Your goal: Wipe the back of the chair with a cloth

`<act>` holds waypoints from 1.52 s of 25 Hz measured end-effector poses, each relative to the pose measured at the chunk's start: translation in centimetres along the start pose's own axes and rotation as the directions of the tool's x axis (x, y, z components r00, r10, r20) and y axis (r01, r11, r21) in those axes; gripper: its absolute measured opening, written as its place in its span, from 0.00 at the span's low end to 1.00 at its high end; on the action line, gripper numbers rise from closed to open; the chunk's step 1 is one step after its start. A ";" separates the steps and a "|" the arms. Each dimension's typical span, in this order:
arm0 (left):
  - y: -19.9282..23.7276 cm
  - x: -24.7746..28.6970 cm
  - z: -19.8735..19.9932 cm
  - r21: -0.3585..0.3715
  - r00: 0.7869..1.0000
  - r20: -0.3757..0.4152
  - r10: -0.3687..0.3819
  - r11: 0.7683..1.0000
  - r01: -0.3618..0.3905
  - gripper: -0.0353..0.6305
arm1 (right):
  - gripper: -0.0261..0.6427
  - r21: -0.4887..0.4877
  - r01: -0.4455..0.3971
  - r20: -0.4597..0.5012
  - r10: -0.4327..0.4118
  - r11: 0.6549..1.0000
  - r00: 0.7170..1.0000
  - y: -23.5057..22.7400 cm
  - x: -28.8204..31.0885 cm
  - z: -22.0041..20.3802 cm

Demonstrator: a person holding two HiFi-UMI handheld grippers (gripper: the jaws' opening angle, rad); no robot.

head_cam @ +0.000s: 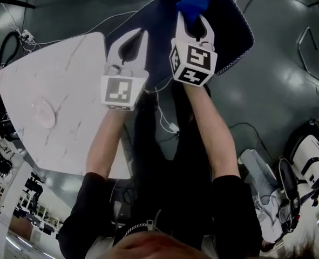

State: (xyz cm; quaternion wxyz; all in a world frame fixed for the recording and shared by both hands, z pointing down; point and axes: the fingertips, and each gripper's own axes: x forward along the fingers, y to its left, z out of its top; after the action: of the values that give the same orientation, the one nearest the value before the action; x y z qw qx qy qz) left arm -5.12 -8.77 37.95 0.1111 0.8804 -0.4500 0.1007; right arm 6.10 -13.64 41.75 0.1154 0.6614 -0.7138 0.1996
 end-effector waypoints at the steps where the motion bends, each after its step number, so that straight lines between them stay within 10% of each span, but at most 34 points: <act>1: 0.3 0.1 -0.2 -0.004 1.000 0.010 0.001 1.000 -0.001 0.06 | 0.22 0.017 0.009 0.010 -0.010 1.000 1.000 0.0 0.9 0.3; 24: 0.8 1.9 -6.7 0.045 0.995 -0.092 -0.044 0.998 0.048 0.06 | 0.22 0.098 0.109 0.050 -0.114 0.989 0.992 -3.3 8.5 0.7; 38: 1.3 7.1 -14.3 -0.059 0.904 -0.426 -0.046 0.998 0.024 0.06 | 0.21 0.069 0.134 0.025 -0.136 0.989 0.990 -5.4 4.8 -1.3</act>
State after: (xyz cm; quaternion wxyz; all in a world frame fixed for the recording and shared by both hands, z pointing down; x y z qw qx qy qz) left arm -3.22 -10.89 53.76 0.2316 0.8417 -0.4014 0.2772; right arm 10.89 -17.61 45.70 0.0954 0.7146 -0.6619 0.2053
